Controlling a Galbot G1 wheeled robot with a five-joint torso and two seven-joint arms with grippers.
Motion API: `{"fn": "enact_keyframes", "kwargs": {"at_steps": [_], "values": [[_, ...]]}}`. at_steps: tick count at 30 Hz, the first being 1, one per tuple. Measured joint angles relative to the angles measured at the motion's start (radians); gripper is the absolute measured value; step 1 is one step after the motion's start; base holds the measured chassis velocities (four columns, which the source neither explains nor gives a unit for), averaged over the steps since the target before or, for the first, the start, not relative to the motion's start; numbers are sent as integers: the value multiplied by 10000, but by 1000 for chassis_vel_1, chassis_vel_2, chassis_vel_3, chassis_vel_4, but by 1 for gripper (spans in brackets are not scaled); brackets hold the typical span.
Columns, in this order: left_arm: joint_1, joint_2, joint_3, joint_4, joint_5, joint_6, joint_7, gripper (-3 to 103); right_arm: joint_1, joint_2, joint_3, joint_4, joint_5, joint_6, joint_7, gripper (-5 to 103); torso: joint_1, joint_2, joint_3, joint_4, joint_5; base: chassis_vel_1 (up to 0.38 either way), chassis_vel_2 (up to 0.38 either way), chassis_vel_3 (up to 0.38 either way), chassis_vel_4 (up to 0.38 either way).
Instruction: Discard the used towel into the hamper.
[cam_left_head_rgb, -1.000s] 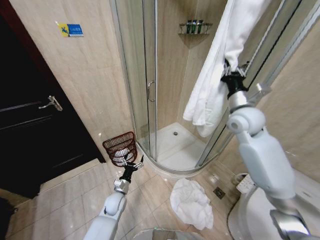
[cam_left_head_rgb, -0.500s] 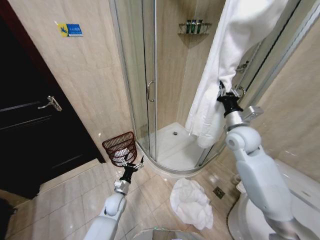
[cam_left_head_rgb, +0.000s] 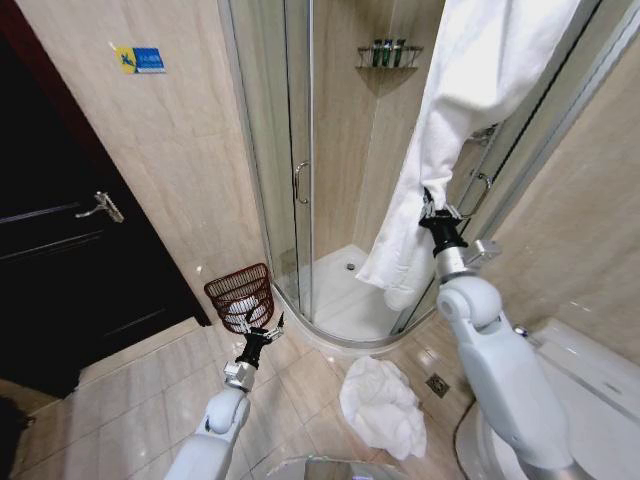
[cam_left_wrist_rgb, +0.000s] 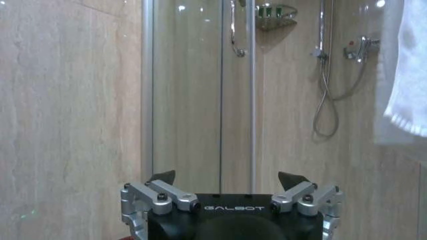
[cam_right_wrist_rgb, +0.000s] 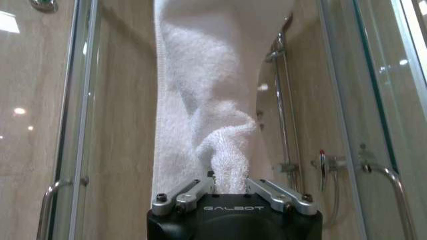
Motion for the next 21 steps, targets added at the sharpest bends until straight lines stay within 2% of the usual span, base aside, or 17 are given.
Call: {"fn": "enact_keyframes", "kwargs": {"at_steps": [7,21], "values": [[14,-60,4,-27,-49,0,-101,100,-963,445,43,25,-908,431,-376,8,-1,0,0,-1,-1,0,0,0,0],[-38,10,-11,-57,-313,-68,-273,100,-1955,1141,4,-128,-1795,1034,-514,8,-1,0,0,0,-2,0,0,0,0]]}}
